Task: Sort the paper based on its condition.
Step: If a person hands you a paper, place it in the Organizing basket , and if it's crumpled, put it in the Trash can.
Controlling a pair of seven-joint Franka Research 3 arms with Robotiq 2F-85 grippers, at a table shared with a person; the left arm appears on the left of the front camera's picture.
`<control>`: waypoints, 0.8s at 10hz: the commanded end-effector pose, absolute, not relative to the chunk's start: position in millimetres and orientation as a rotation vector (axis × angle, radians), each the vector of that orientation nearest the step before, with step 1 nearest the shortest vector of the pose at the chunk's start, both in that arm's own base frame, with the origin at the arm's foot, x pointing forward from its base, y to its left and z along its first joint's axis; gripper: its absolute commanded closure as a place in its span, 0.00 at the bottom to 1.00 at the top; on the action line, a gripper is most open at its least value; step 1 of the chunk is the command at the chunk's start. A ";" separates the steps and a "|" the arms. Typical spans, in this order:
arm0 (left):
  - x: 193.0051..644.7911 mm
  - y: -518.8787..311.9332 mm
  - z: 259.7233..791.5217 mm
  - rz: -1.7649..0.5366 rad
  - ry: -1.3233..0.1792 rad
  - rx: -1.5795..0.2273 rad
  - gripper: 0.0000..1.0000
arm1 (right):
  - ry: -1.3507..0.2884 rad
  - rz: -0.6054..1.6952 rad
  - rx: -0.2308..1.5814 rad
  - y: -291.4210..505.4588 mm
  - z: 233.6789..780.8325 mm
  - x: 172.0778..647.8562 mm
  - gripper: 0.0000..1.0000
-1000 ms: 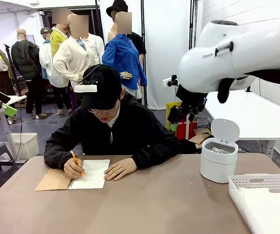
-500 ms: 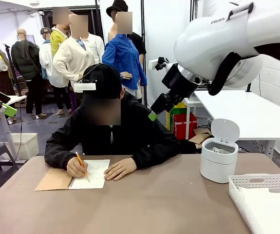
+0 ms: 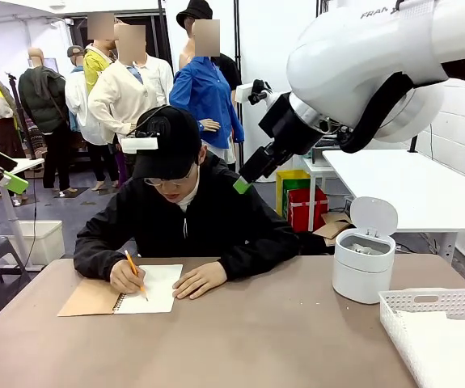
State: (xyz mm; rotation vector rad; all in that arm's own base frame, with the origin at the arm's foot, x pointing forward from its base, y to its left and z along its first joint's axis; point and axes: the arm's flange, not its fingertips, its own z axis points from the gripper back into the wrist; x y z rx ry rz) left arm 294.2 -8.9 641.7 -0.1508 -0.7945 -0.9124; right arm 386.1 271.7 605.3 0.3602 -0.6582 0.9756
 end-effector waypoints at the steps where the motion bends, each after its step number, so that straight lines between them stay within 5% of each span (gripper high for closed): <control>1: 295.4 -8.0 641.9 -0.906 -0.803 -0.146 0.00 | -0.662 0.936 0.345 277.1 613.2 386.7 0.00; 8: 295.4 -8.0 641.9 -0.906 -0.803 -0.146 0.00 | -0.664 0.919 0.348 283.1 623.5 390.5 0.00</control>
